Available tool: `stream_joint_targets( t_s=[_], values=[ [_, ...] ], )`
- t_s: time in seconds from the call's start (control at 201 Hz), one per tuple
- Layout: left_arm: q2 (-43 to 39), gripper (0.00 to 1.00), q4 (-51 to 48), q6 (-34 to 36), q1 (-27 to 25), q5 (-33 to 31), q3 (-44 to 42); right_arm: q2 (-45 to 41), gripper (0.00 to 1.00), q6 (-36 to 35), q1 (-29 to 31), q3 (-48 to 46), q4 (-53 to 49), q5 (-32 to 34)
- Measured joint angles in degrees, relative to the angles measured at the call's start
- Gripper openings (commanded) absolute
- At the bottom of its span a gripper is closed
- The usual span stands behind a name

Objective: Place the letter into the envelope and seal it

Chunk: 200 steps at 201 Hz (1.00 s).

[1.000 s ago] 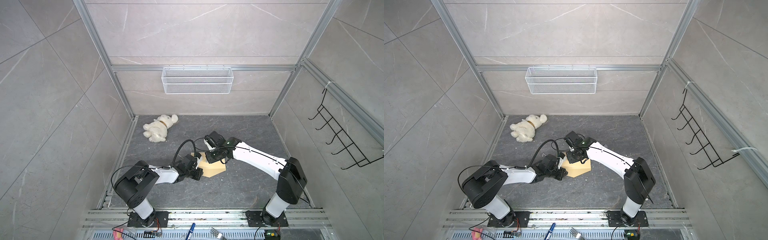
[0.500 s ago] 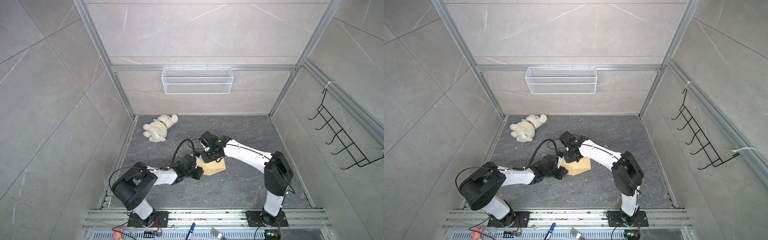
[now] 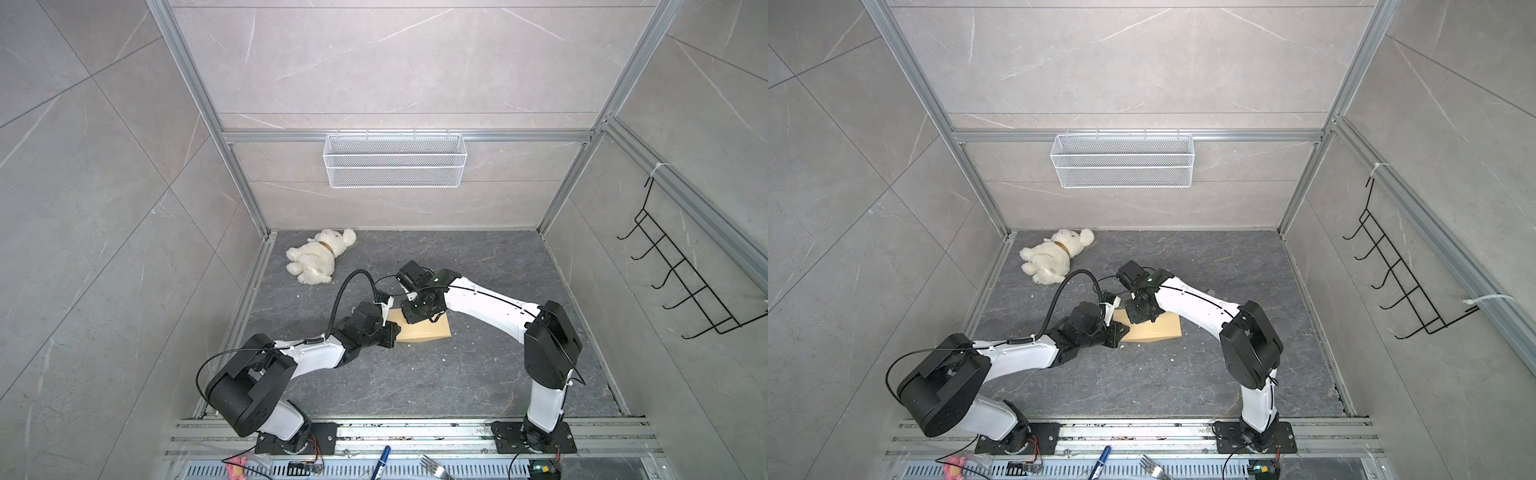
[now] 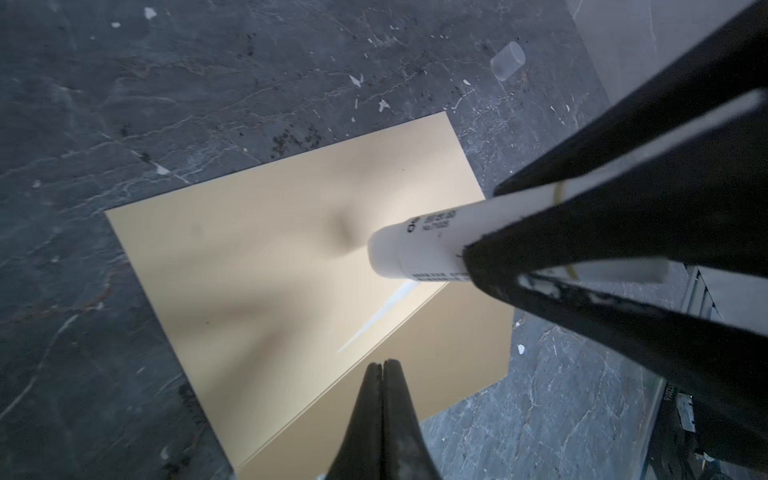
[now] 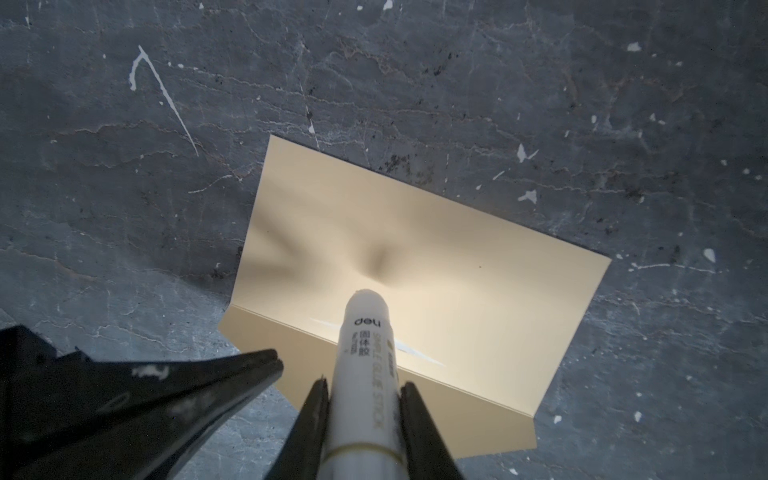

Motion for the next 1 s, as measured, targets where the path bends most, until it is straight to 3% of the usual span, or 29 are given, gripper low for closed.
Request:
stream_joint_targets(
  t_s=[0.473, 0.996],
  values=[
    [7.43, 0.0, 1.31, -2.08, 3.1, 0.13, 0.55, 4.15, 0.0, -0.04, 0.44, 3.78, -2.6, 0.07],
    [8.5, 0.0, 1.29, -2.1, 3.32, -0.04, 1.05, 8.7, 0.0, -0.07, 0.85, 9.35, -7.21, 0.63]
  ],
)
